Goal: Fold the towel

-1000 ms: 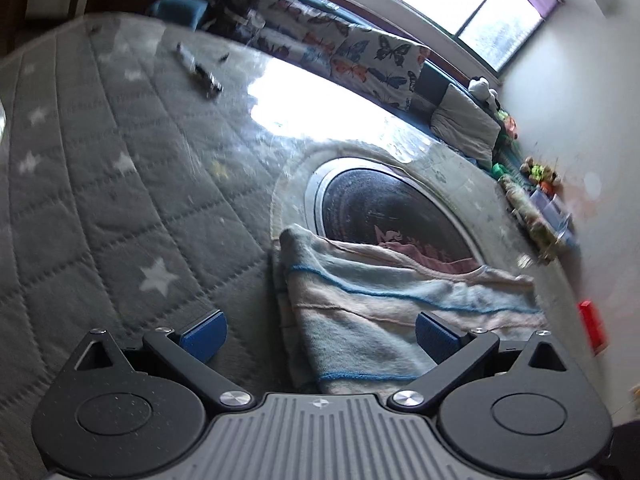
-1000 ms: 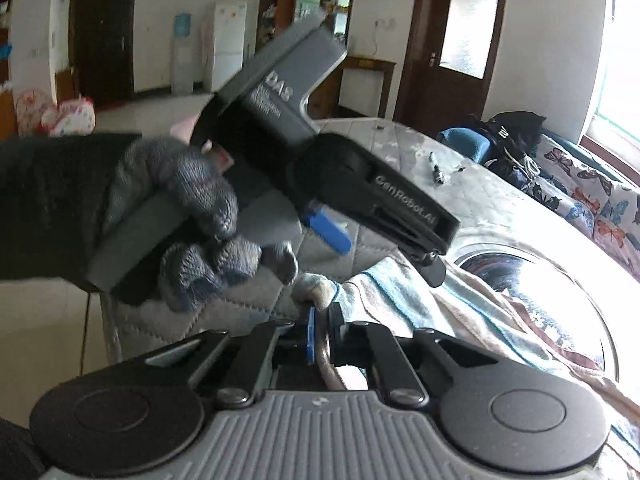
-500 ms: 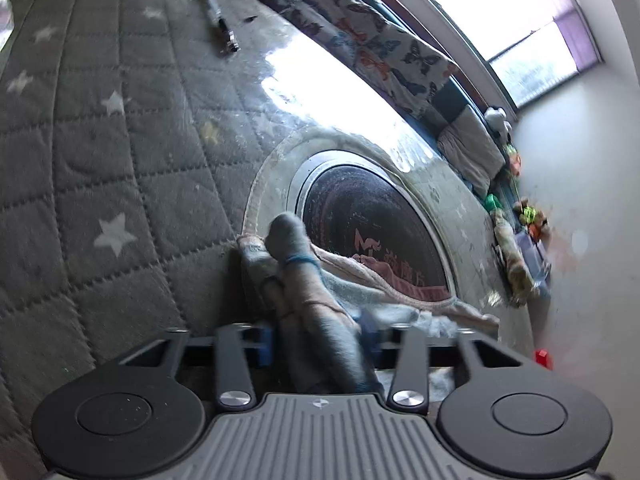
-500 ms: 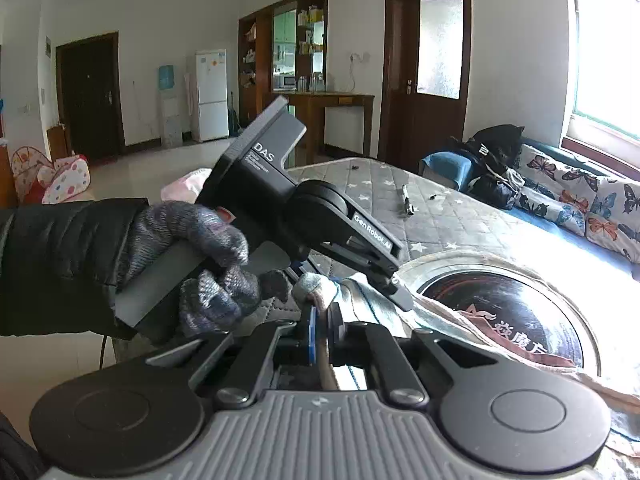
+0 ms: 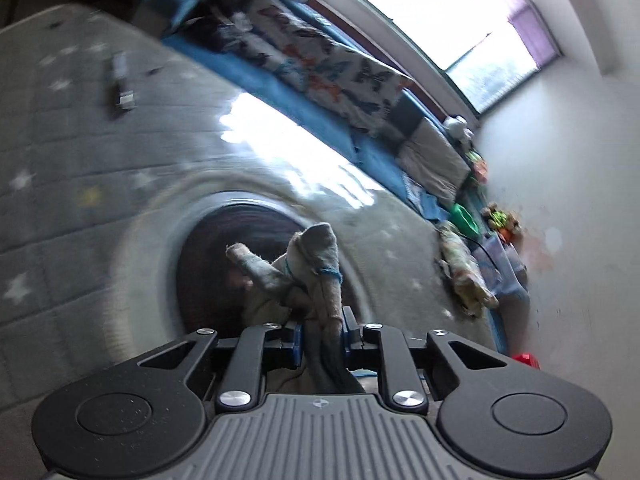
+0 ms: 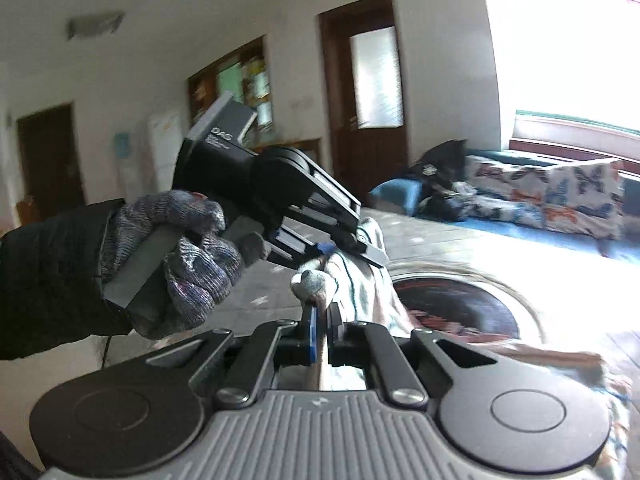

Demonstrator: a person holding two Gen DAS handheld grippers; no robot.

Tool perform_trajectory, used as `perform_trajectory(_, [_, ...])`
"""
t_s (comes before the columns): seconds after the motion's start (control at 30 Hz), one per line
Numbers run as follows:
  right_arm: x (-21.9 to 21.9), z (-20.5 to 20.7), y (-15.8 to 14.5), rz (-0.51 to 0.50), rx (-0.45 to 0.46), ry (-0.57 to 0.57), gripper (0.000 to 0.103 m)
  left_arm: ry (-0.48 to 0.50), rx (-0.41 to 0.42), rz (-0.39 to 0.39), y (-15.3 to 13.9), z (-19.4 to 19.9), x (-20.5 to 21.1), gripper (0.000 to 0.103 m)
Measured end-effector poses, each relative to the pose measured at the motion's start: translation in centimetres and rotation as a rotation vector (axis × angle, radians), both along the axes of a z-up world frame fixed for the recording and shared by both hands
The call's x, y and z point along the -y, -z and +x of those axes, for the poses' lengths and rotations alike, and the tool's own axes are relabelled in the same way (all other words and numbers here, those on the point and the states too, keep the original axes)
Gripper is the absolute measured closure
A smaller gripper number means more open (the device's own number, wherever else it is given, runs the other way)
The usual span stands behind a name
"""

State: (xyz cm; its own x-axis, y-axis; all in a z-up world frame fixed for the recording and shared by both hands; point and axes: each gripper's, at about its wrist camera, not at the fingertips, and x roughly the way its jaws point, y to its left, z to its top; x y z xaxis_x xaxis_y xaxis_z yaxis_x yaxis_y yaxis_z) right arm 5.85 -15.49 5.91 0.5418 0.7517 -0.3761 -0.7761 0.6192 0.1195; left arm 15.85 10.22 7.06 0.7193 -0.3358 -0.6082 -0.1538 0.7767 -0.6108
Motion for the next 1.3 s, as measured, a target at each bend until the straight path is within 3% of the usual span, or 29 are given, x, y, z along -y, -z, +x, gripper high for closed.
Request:
perform_trajectory(0.23, [7.1, 1.1, 0.8, 0.086, -0.033, 0.181, 0.099, 0.12, 0.019, 0.09, -1.1, 2.9, 9.4, 0.087])
perform_trajectory(0.5, [14.5, 2.6, 3.5, 0.142, -0.123, 0.392, 0.099, 0.252, -0.009, 0.184, 0.3, 6.0, 18.7, 0.088])
perform_trajectory(0.87, [19.3, 1.2, 7.8, 0.159, -0.241, 0.524, 0.099, 0.354, -0.069, 0.276, 3.2, 8.0, 25.4, 0.087])
perform_trajectory(1.07, [19.9, 0.1, 8.1, 0.121, -0.262, 0.559, 0.091, 0.386, -0.056, 0.269, 3.8, 8.2, 26.3, 0.073])
perform_trajectory(1.17, [20.4, -0.3, 8.1, 0.108, -0.265, 0.589, 0.09, 0.405, -0.032, 0.259, 3.4, 7.9, 25.9, 0.057])
perform_trajectory(1.3, [21.2, -0.6, 7.5, 0.101, -0.245, 0.62, 0.087, 0.431, -0.001, 0.246, 2.9, 7.4, 25.4, 0.051])
